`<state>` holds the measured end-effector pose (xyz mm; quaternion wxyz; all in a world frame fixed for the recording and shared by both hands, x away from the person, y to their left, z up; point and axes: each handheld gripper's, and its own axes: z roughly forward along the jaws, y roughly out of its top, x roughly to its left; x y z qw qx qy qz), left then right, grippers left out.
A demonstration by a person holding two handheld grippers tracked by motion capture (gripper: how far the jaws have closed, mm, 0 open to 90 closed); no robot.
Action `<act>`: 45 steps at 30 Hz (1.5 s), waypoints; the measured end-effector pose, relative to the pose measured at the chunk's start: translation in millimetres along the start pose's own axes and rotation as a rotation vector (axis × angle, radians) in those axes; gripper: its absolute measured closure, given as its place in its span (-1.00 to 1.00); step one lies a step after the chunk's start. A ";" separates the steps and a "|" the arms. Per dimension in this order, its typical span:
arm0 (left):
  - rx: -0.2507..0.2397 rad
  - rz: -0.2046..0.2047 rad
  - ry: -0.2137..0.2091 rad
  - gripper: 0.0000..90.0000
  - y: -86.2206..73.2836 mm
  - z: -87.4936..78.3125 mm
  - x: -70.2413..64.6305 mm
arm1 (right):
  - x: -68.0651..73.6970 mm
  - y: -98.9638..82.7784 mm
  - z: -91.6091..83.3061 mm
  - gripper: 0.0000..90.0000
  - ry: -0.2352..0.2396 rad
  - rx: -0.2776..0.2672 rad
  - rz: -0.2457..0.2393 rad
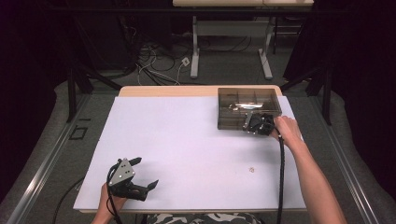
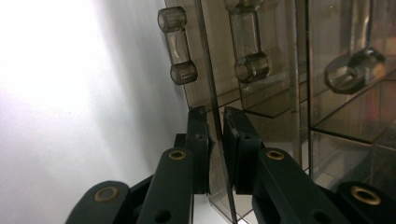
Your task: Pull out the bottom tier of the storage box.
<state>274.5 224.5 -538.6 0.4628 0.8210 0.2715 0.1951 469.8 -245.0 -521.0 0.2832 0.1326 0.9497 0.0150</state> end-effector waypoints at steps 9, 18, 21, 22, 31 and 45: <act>0.001 -0.003 0.001 -1.00 -0.4 -0.4 0.3 | 0.6 1.2 -1.0 0.84 -0.007 0.012 -0.039; 0.000 -0.001 0.005 -1.00 -0.4 -0.5 0.6 | 3.9 -0.8 -3.3 0.86 0.002 0.006 -0.038; -0.001 0.001 0.006 -1.00 -0.3 -0.8 1.4 | 3.0 -1.0 -4.7 0.86 0.007 0.010 -0.064; -0.002 -0.001 0.004 -1.00 -0.4 -0.6 1.2 | 2.9 -1.1 -5.4 0.86 0.011 0.014 -0.071; 0.000 0.001 0.005 -1.00 -0.3 -0.5 1.1 | 7.8 -3.1 -7.8 0.88 0.011 -0.001 -0.072; 0.000 -0.005 0.003 -1.00 -0.3 0.5 0.4 | 14.0 -7.1 -11.5 0.89 0.021 -0.018 -0.092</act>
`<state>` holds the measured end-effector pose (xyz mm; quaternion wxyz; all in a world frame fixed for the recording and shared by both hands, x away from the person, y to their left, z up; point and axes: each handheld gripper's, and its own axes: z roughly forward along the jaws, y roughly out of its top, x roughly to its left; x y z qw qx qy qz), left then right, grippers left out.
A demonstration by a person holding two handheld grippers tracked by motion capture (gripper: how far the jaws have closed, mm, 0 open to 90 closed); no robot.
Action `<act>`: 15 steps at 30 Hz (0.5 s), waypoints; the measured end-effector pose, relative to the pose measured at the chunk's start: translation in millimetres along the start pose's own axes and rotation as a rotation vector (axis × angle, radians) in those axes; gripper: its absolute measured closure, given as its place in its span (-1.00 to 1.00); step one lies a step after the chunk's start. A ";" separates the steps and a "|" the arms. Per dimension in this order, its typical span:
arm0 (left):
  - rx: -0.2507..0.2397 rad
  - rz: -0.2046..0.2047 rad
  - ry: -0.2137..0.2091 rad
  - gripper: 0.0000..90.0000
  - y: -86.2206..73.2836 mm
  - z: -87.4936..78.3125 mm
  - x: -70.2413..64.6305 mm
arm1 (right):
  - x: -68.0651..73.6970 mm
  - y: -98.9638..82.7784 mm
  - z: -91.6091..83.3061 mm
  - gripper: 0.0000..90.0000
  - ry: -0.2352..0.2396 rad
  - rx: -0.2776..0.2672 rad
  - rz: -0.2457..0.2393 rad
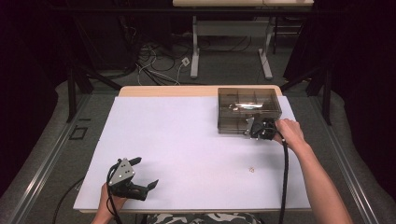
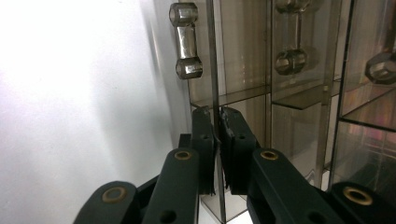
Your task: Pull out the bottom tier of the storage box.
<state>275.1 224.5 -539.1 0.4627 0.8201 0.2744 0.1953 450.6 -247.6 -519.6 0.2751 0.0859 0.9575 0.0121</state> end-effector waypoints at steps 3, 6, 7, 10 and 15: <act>0.002 0.007 0.001 -1.00 0.2 0.0 0.4 | 0.4 -0.2 -0.7 0.89 0.004 -0.004 -0.012; 0.002 0.007 0.001 -1.00 0.2 0.0 0.4 | 1.3 -0.2 -2.3 0.90 0.011 0.008 -0.008; 0.002 0.007 0.001 -1.00 0.2 -0.1 0.5 | 1.2 -0.6 -1.9 0.90 0.009 -0.002 -0.010; 0.000 0.000 -0.002 -1.00 0.0 0.1 0.3 | 0.0 0.4 -6.4 0.90 0.034 0.050 -0.022; 0.002 0.003 0.000 -1.00 0.1 -0.1 0.2 | 2.2 -2.1 -4.1 0.91 0.028 -0.013 -0.010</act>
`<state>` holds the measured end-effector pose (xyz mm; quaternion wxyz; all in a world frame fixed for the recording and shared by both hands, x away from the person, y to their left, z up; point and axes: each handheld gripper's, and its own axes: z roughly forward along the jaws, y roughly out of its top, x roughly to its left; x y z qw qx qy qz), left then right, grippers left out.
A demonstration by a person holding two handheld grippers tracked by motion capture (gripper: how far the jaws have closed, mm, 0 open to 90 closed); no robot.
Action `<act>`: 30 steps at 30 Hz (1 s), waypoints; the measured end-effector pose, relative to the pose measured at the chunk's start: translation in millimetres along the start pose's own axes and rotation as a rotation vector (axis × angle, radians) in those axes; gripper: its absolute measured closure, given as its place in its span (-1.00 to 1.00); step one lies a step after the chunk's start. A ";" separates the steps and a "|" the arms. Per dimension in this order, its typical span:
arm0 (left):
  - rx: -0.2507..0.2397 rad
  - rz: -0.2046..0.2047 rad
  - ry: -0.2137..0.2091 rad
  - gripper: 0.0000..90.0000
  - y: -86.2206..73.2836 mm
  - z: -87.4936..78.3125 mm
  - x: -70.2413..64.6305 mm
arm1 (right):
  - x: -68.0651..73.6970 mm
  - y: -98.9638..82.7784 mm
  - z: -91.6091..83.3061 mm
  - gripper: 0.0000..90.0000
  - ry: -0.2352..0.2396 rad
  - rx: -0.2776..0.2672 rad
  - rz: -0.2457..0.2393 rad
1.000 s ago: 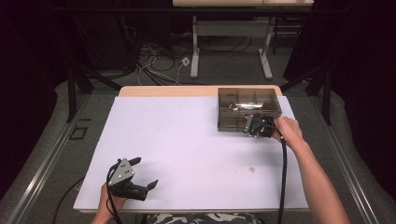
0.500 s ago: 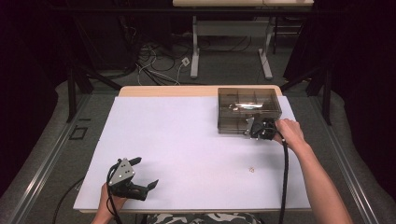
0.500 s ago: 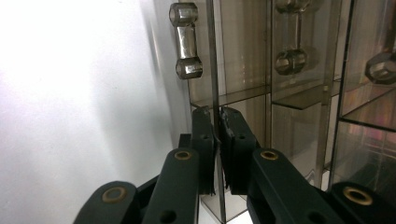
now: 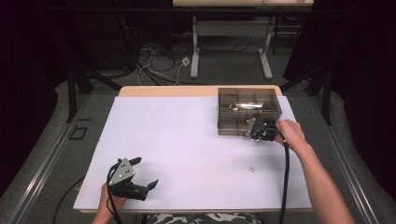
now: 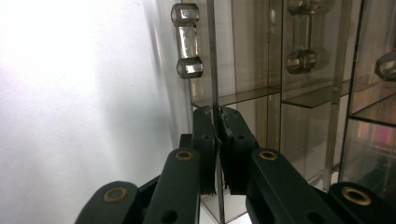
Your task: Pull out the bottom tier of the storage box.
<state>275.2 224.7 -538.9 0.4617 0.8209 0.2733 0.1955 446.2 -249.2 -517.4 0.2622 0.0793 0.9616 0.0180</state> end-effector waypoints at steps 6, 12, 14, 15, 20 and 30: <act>0.001 0.005 0.000 -1.00 0.1 0.2 0.1 | 2.3 -2.0 -2.4 0.91 0.017 -0.004 0.025; 0.002 0.005 0.001 -1.00 0.1 0.0 0.2 | 3.3 -3.1 -4.1 0.92 0.022 -0.017 -0.009; 0.001 0.006 0.003 -1.00 0.1 0.1 0.3 | 5.6 -3.5 -4.5 0.92 0.017 -0.020 -0.007; 0.001 0.006 0.002 -1.00 0.1 0.1 0.3 | 5.3 -3.8 -4.4 0.92 0.021 -0.030 -0.017; 0.002 0.007 0.000 -1.00 0.3 0.3 0.1 | 7.1 -6.0 -4.3 0.92 0.019 -0.061 -0.008; 0.000 0.005 -0.001 -1.00 0.1 0.1 0.1 | 9.4 -7.9 -8.3 0.93 0.045 -0.058 -0.017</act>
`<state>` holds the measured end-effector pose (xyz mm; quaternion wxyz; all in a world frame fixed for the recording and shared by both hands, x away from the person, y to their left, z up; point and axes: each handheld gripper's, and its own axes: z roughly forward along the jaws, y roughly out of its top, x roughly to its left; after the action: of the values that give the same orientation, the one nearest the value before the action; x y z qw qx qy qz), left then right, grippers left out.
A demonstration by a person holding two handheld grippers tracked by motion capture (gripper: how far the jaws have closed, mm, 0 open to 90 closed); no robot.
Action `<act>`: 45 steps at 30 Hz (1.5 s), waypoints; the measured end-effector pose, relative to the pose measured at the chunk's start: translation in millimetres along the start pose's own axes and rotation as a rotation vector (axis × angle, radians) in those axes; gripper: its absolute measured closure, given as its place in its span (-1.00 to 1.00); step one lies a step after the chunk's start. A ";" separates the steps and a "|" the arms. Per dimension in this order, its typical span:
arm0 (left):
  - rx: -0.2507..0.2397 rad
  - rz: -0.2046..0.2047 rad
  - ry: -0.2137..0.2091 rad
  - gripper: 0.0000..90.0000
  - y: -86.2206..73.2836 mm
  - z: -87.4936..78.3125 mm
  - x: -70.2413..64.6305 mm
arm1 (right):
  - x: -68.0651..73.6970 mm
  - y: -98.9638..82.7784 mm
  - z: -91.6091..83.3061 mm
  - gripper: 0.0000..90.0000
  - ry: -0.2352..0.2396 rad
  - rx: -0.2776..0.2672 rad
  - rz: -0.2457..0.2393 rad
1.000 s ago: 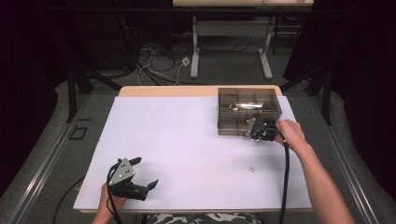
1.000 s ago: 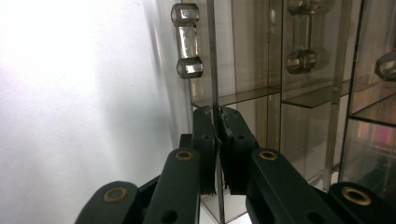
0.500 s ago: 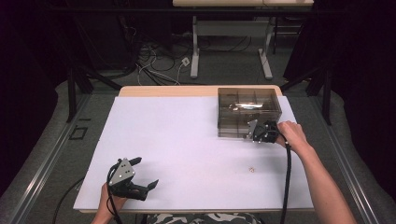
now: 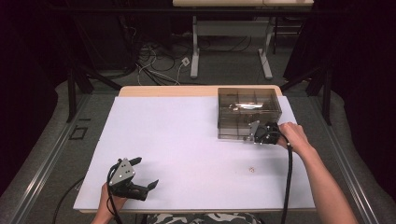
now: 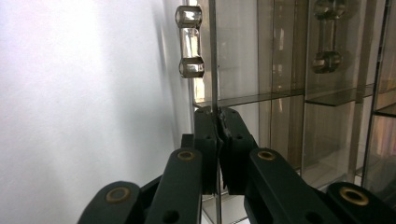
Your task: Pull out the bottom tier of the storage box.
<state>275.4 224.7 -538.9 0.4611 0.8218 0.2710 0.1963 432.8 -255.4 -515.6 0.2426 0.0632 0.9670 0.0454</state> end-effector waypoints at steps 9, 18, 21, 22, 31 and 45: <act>0.000 0.004 0.000 -1.00 0.3 0.2 -0.2 | 3.6 -3.0 -2.6 0.94 -0.002 -0.016 -0.009; -0.001 0.004 0.000 -1.00 0.3 0.1 -0.2 | 4.9 -5.8 -4.1 0.94 0.011 -0.027 -0.010; -0.003 -0.004 -0.002 -1.00 0.0 0.1 -0.4 | 5.0 -6.3 -4.4 0.94 0.013 -0.029 -0.013; -0.002 -0.005 -0.002 -1.00 0.0 0.1 -0.5 | 5.0 -6.4 -4.7 0.94 0.013 -0.027 -0.016; -0.001 -0.001 -0.002 -1.00 0.1 0.2 0.0 | 6.4 -8.2 -5.7 0.94 0.015 -0.038 -0.016; -0.002 0.002 0.001 -1.00 0.4 0.9 -0.5 | 8.1 -9.3 -8.0 0.85 0.018 -0.047 0.023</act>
<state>275.6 223.6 -539.1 0.4617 0.8215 0.2703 0.1973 421.0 -263.9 -513.5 0.2346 0.0684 0.9670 0.0716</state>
